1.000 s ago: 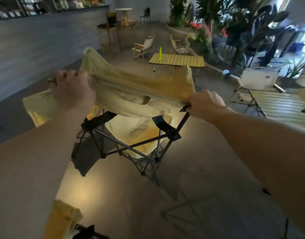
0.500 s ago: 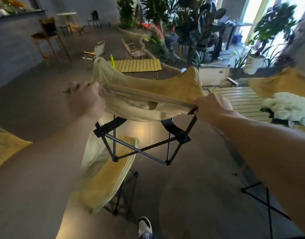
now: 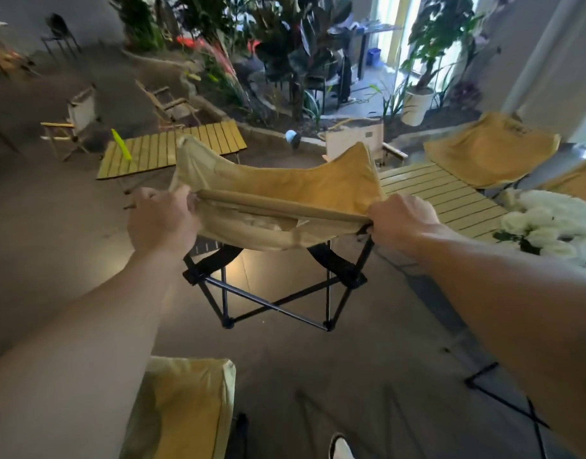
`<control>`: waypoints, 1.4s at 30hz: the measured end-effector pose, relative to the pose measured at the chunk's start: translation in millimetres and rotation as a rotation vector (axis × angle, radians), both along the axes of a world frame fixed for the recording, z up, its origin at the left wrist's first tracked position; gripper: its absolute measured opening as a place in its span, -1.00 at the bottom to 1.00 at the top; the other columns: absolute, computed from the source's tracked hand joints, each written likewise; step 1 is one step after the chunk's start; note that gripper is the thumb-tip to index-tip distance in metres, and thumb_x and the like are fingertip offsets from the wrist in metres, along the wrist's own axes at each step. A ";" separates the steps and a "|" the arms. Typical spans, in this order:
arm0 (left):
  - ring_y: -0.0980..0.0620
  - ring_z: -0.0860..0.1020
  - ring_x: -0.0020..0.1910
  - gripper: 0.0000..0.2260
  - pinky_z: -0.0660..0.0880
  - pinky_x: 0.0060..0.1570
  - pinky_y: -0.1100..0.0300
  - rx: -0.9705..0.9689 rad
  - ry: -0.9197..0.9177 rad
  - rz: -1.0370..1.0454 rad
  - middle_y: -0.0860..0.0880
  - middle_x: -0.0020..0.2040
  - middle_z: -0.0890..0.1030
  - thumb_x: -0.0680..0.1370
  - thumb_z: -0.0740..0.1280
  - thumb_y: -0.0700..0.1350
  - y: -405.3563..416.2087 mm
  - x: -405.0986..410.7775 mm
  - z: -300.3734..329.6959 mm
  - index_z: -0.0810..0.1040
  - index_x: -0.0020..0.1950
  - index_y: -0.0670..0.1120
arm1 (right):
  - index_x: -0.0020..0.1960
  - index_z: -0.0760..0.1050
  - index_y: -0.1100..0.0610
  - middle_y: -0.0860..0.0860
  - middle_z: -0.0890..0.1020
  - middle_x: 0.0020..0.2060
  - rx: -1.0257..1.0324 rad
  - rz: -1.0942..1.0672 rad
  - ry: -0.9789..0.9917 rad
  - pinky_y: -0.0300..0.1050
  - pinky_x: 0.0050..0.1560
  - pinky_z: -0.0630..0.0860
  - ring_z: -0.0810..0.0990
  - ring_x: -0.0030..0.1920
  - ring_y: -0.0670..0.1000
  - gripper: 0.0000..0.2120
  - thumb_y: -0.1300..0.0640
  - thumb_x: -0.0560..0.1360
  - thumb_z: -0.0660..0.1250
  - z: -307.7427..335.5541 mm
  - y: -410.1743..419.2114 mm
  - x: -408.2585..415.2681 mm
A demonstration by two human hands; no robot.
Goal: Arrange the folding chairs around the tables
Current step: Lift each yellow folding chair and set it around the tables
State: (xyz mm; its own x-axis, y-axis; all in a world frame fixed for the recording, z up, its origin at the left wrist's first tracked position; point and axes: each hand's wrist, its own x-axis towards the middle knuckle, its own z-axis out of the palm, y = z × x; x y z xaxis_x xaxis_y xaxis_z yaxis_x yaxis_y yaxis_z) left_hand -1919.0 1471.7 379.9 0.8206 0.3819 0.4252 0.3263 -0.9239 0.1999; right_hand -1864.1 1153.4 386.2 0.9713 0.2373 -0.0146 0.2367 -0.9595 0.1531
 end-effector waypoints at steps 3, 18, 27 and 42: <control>-0.22 0.41 0.16 -0.69 0.35 -0.17 0.00 -0.010 0.061 -0.085 -0.21 -0.05 0.51 0.67 0.10 0.01 -4.8 73.3 -22.0 0.55 0.11 -0.13 | -0.02 0.56 0.08 0.00 0.47 -0.32 -0.050 -0.048 0.038 -0.10 -0.32 0.42 0.49 -0.29 0.04 -0.88 0.08 0.56 0.27 -18.6 -9.9 58.8; -0.16 0.44 -0.02 -0.66 0.47 -0.03 -0.03 0.006 0.429 -0.485 -0.08 -0.17 0.33 0.69 0.03 -0.01 -81.7 337.7 -167.3 0.55 0.16 -0.12 | 0.15 0.51 0.06 0.02 0.45 -0.24 0.054 -0.496 0.304 -0.04 -0.27 0.42 0.49 -0.21 0.12 -0.77 0.04 0.52 0.33 -162.7 -66.8 184.7; -0.15 0.34 -0.12 -0.70 0.37 -0.16 0.02 0.158 0.604 -0.918 -0.11 -0.30 0.39 0.65 0.07 -0.18 -149.7 377.7 -270.4 0.60 0.11 -0.17 | 0.04 0.51 0.10 0.04 0.45 -0.25 0.066 -0.881 0.463 -0.09 -0.37 0.31 0.45 -0.25 0.14 -0.86 0.20 0.52 0.23 -253.9 -84.1 111.7; -0.18 0.48 0.08 -0.80 0.42 0.07 -0.01 0.442 0.929 -1.148 -0.09 0.01 0.59 0.60 0.18 -0.07 -188.1 316.5 -385.6 0.59 0.08 -0.02 | 0.12 0.59 0.09 0.03 0.59 -0.01 0.004 -1.141 0.970 0.02 -0.18 0.54 0.60 0.02 0.16 -0.70 0.31 0.46 0.26 -346.5 -86.4 22.2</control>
State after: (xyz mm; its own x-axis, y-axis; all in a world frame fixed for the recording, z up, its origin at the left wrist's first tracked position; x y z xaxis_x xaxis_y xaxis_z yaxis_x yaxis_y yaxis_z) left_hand -1602.5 1283.7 -5.7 0.6062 -0.6344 -0.4797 -0.7279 -0.6856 -0.0132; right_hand -1841.9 1067.0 39.7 0.2425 -0.6203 -0.7459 -0.6146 -0.6931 0.3766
